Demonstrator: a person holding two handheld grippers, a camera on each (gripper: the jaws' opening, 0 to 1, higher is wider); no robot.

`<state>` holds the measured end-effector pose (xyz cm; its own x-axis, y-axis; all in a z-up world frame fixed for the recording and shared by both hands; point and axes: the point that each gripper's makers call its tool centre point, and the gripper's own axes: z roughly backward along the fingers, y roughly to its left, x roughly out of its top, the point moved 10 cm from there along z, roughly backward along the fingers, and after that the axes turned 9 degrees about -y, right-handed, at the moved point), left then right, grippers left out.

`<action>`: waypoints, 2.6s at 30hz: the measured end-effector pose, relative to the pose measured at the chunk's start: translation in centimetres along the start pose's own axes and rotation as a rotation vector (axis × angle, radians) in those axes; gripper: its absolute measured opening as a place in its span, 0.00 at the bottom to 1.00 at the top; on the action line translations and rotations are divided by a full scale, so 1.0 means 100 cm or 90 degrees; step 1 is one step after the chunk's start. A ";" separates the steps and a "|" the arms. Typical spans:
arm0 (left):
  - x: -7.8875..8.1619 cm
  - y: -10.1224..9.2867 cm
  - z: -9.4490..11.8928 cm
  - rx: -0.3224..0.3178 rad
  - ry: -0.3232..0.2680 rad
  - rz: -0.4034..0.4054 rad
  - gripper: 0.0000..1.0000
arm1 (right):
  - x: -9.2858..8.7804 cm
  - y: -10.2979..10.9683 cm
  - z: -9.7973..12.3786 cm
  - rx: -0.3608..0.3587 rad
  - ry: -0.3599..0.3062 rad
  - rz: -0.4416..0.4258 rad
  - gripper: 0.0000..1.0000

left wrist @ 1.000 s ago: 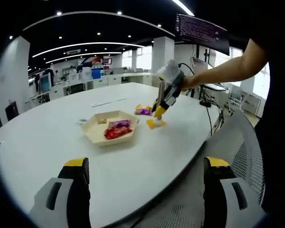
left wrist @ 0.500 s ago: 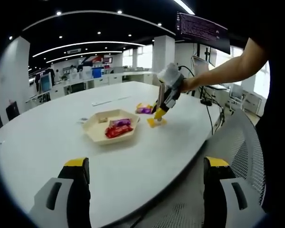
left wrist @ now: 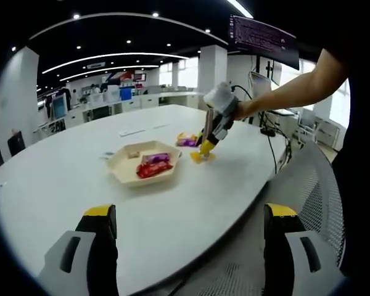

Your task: Place the target food into the container with the food tongs after gripping and lifting it, then release it inside without dropping or visibly crushing the food.

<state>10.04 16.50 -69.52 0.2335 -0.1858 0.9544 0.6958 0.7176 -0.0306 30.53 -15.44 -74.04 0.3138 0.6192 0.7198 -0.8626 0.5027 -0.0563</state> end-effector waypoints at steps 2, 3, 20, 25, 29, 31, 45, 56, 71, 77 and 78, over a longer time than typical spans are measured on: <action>0.000 0.000 0.000 0.000 0.000 0.000 0.97 | 0.000 0.001 0.000 0.001 0.001 0.004 0.28; 0.000 0.000 0.000 0.000 0.001 0.001 0.97 | 0.000 0.001 -0.001 0.000 0.001 0.009 0.28; -0.001 0.000 0.000 0.000 0.007 0.001 0.97 | -0.003 -0.002 -0.004 -0.009 -0.011 0.012 0.24; -0.001 0.000 -0.001 -0.001 0.008 0.002 0.96 | -0.003 -0.003 -0.004 -0.014 -0.013 0.009 0.22; -0.001 0.000 -0.001 -0.001 0.007 0.001 0.96 | -0.003 -0.001 -0.002 -0.017 -0.016 0.016 0.22; -0.001 0.000 -0.001 0.000 0.007 0.001 0.96 | -0.002 -0.001 -0.001 -0.017 -0.017 0.010 0.22; 0.000 0.000 0.000 -0.003 0.002 0.002 0.96 | 0.004 -0.005 0.022 -0.030 0.000 0.022 0.21; 0.001 0.000 0.001 -0.001 -0.006 -0.002 0.96 | 0.027 -0.013 0.049 -0.050 -0.014 0.030 0.22; 0.002 -0.001 0.001 -0.004 -0.017 -0.006 0.96 | 0.054 -0.015 0.079 -0.063 -0.017 0.045 0.22; 0.002 -0.001 0.001 -0.005 -0.017 -0.008 0.96 | 0.067 -0.013 0.091 -0.067 -0.020 0.065 0.21; 0.002 -0.001 0.001 -0.006 -0.018 -0.007 0.95 | 0.069 -0.013 0.093 -0.068 -0.022 0.068 0.21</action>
<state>9.90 16.46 -69.24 0.2064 -0.1753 0.9626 0.7047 0.7092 -0.0220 30.16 -17.42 -62.59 0.2080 0.6524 0.7288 -0.8424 0.4981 -0.2054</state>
